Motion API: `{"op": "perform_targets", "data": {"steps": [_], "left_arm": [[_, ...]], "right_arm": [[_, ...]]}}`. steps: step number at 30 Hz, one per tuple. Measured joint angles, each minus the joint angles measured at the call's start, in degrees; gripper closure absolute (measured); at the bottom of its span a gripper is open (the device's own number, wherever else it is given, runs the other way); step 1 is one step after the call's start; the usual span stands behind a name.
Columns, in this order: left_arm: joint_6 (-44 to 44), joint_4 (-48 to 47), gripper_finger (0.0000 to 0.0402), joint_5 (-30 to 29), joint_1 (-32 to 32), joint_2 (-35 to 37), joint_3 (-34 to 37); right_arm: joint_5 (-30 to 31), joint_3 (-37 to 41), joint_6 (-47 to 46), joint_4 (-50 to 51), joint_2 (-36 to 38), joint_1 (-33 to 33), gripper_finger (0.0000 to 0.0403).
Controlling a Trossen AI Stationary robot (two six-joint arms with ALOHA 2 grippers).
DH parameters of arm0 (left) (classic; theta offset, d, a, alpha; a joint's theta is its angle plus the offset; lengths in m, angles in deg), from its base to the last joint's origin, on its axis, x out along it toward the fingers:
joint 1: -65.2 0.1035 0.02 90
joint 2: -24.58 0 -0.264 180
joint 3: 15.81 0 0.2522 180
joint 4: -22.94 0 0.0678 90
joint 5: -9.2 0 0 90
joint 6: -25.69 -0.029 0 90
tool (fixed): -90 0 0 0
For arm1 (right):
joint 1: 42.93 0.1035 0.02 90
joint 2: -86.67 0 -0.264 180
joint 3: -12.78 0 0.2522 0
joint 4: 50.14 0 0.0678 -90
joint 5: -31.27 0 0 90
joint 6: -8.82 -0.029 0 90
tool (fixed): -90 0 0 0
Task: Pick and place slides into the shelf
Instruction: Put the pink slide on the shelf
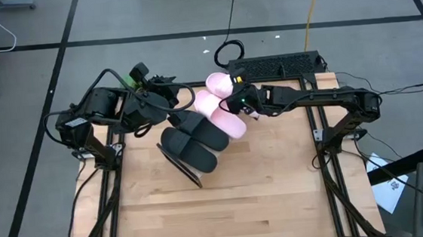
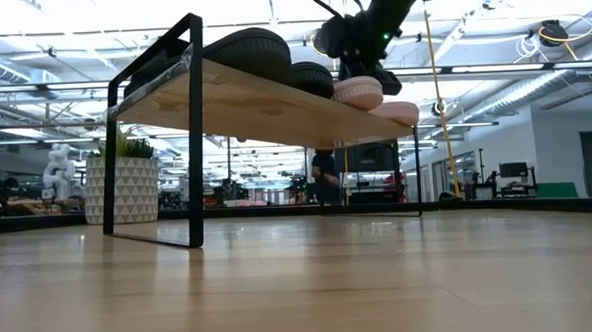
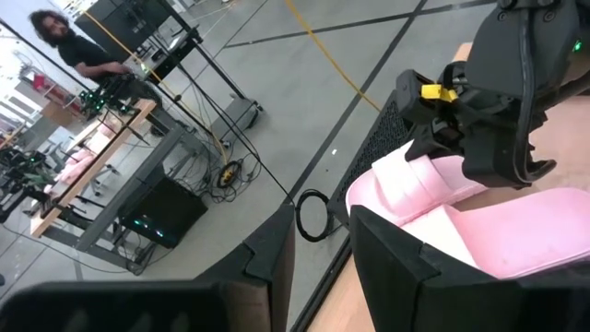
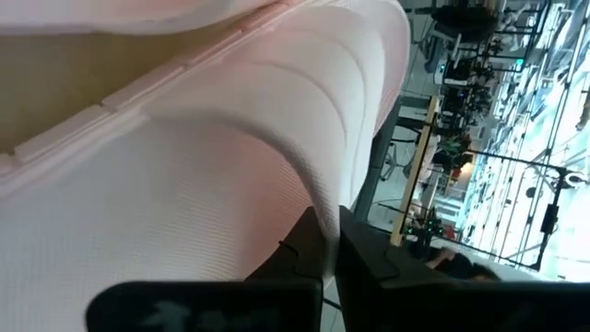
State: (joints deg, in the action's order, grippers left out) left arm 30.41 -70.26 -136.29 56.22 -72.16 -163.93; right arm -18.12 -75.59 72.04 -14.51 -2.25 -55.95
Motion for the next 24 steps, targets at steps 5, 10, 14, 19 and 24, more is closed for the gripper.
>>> {"op": "perform_targets", "data": {"steps": [5, 10, 14, 19, 24], "left_arm": [[-0.1, 0.0, 0.0289, 0.0, 0.0, 0.0, 0.0], [-0.1, 0.0, 0.0289, 0.0, 0.0, 0.0, 0.0], [-0.1, 0.0, 0.0289, 0.0, 0.0, 0.0, 0.0], [-0.1, 0.0, 0.0289, 0.1, 0.0, 0.0, 0.0], [-0.1, 0.0, 0.0289, 0.1, 0.0, 0.0, 0.0]], "right_arm": [[-1.4, 0.0, 1.1, 2.5, 0.0, 0.0, 0.0403], [-0.9, 0.0, 5.8, 4.2, 0.0, 0.0, 0.0403], [-0.1, 0.0, 9.8, 1.3, 0.0, 0.0, 0.0403], [-0.4, 0.0, 11.9, 1.3, 0.0, 0.1, 0.0403], [-1.6, 0.0, 10.4, 5.2, 0.0, 0.1, 0.0403]]}}
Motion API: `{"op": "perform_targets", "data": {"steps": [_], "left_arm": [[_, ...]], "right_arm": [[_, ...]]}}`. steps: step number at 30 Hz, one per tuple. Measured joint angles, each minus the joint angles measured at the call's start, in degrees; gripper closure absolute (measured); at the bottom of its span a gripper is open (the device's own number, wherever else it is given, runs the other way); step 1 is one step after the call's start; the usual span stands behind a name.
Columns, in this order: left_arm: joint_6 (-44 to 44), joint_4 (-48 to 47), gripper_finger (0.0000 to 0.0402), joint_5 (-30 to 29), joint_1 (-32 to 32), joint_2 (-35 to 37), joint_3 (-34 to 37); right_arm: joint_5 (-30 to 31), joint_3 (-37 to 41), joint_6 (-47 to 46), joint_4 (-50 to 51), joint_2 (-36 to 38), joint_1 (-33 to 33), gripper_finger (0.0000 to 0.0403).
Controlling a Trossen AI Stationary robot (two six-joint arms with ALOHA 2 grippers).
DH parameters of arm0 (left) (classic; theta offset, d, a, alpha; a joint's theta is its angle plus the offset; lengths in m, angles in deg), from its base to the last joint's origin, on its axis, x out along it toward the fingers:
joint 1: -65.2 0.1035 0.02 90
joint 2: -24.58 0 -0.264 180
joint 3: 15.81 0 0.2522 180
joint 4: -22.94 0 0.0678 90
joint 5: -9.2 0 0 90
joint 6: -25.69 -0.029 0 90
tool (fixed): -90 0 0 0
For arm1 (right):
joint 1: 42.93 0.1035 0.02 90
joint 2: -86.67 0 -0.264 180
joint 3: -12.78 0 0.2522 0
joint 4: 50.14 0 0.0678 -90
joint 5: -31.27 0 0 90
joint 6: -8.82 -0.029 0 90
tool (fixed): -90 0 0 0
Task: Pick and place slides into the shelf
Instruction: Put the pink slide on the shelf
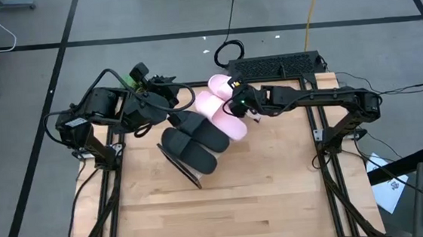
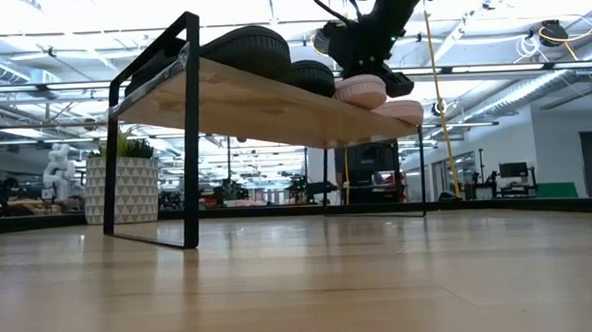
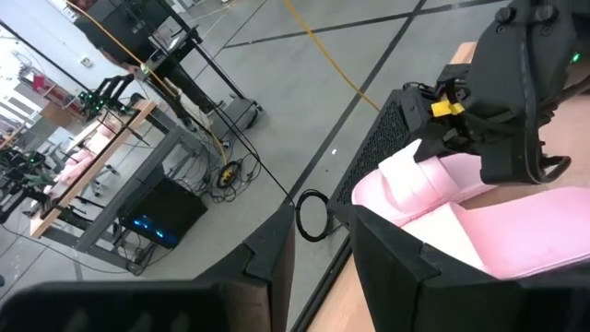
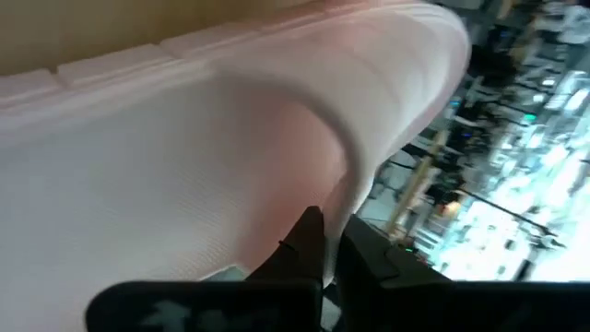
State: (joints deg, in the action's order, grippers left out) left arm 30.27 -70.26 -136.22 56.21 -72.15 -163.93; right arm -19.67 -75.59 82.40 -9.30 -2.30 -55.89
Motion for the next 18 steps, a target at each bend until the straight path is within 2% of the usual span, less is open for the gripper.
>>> {"op": "perform_targets", "data": {"steps": [4, 8, 12, 18], "left_arm": [[0.0, 0.0, 0.0289, 0.0, 0.0, 0.0, 0.0], [0.0, 0.0, 0.0289, 0.0, 0.0, 0.0, 0.0], [-0.1, 0.0, 0.0289, 0.0, 0.0, 0.0, 0.0], [-0.7, 0.0, 0.0289, 0.0, 0.0, 0.0, 0.0]], "right_arm": [[-0.1, 0.0, -2.1, 2.4, 0.1, -0.5, 0.0403], [3.7, 0.1, 3.2, -2.0, 0.0, -0.5, 0.0403], [4.0, 0.1, 6.5, -4.5, 0.0, 0.0, 0.0403], [4.3, 0.1, 4.8, -1.1, 0.0, 0.0, 0.0403]]}}
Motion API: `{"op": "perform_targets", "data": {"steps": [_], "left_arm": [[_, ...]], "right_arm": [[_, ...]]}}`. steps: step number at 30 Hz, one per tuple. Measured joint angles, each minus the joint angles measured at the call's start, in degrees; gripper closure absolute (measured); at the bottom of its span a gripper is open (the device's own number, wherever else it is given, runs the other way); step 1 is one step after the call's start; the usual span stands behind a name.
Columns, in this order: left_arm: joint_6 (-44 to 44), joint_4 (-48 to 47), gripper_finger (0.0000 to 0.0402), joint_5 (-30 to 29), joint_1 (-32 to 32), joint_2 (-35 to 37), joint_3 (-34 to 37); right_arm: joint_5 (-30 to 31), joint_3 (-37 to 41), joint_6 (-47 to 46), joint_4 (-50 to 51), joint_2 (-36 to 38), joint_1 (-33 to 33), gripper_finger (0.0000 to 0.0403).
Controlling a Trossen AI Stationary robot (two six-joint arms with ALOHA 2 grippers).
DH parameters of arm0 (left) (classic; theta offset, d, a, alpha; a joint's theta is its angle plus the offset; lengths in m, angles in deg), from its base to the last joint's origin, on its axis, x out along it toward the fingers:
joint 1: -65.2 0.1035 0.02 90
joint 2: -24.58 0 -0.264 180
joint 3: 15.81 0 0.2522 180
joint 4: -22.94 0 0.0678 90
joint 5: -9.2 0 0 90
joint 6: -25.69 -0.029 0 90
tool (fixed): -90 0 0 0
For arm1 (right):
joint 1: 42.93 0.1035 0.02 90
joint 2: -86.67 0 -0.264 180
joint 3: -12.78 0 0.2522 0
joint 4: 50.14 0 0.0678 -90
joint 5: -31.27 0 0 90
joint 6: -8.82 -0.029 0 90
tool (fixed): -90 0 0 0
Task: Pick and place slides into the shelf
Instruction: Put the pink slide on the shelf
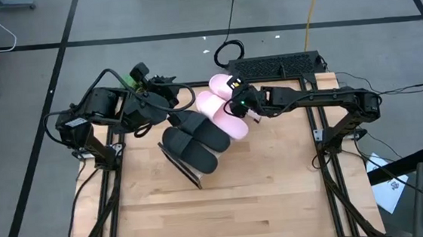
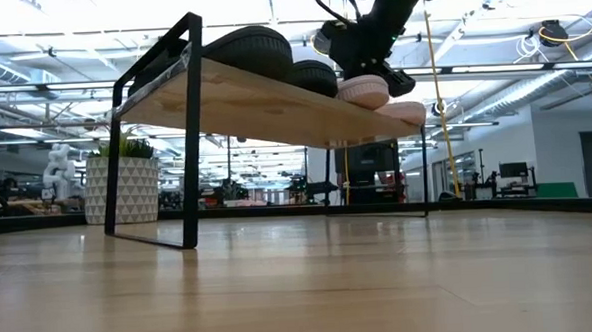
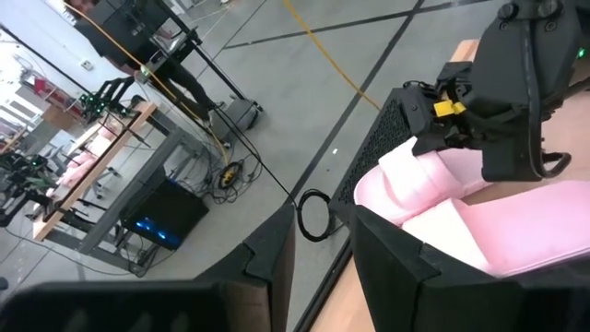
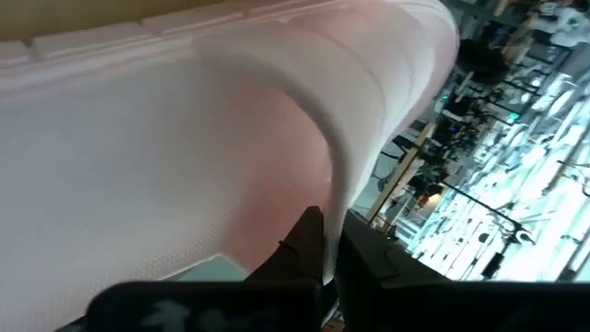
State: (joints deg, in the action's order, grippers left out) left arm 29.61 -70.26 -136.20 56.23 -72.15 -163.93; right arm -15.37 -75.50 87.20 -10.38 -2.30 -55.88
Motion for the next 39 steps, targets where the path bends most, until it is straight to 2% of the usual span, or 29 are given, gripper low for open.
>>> {"op": "perform_targets", "data": {"steps": [4, 10, 19, 25, 31, 39], "left_arm": [[-0.4, 0.0, 0.0289, 0.0, 0.0, 0.0, 0.0], [-0.4, 0.0, 0.0289, 0.0, 0.0, 0.0, 0.0], [-0.4, 0.0, 0.0289, 0.0, 0.0, 0.0, 0.0], [-0.5, 0.1, 0.0289, -0.1, 0.0, 0.0, 0.0], [-0.5, 0.1, 0.0289, -0.1, 0.0, 0.0, 0.0], [-0.5, 0.1, 0.0289, -0.1, 0.0, 0.0, 0.0]], "right_arm": [[0.4, 0.0, 0.4, 2.5, 0.0, 0.0, 0.0403], [1.1, 0.0, 3.3, 0.7, 0.0, 0.0, 0.0403], [0.4, -0.1, -0.5, 6.2, 0.0, 0.0, 0.0403], [-0.5, -0.1, 2.0, 2.2, 0.0, -0.1, 0.0403], [-1.0, -0.1, -1.3, 7.5, 0.0, -0.1, 0.0403], [-1.5, -0.1, 0.5, 4.6, 0.0, -0.6, 0.0403]]}}
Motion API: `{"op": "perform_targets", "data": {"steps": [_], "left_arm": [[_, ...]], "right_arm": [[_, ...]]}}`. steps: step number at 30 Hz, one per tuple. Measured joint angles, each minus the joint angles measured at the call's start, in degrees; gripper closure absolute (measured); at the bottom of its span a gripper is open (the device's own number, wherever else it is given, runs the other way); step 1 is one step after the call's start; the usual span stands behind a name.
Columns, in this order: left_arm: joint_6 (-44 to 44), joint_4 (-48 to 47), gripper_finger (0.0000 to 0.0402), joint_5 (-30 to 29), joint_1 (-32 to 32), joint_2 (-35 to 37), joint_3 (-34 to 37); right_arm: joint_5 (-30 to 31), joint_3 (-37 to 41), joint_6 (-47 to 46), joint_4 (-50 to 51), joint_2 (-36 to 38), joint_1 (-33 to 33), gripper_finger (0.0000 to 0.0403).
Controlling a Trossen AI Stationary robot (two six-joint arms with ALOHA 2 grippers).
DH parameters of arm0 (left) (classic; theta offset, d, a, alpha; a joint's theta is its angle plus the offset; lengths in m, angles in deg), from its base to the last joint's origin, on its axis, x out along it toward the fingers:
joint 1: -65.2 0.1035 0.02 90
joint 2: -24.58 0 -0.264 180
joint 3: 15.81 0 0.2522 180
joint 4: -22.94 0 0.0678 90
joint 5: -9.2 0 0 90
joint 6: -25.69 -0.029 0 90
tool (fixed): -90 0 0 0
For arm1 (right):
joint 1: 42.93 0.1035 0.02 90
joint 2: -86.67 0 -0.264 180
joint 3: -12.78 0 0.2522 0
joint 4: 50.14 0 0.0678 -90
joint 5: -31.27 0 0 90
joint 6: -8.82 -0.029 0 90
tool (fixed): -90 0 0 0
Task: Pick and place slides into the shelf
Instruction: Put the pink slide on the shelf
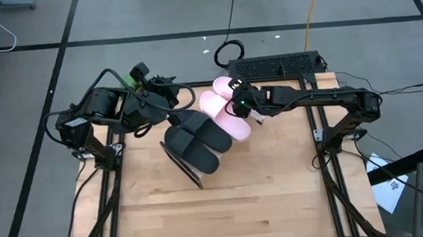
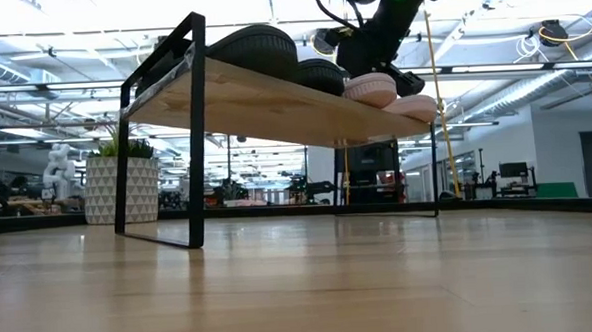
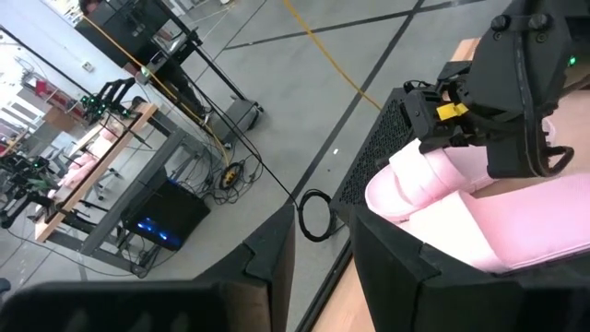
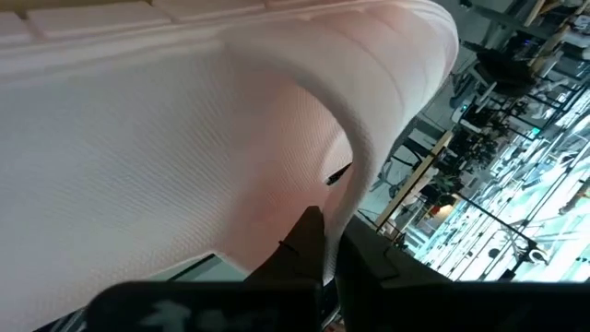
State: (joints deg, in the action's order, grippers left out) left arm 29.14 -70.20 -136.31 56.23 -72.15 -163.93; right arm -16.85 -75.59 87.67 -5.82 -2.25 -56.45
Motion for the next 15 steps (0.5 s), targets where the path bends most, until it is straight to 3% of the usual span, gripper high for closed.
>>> {"op": "perform_targets", "data": {"steps": [7, 15], "left_arm": [[0.0, 0.0, 0.0289, 0.0, 0.0, 0.0, 0.0], [0.0, 0.0, 0.0289, 0.0, 0.0, 0.0, 0.0]], "right_arm": [[0.1, 0.0, -2.3, 5.0, 0.0, 0.0, 0.0403], [0.4, 0.0, 2.4, 3.4, 0.0, 0.0, 0.0403]]}}
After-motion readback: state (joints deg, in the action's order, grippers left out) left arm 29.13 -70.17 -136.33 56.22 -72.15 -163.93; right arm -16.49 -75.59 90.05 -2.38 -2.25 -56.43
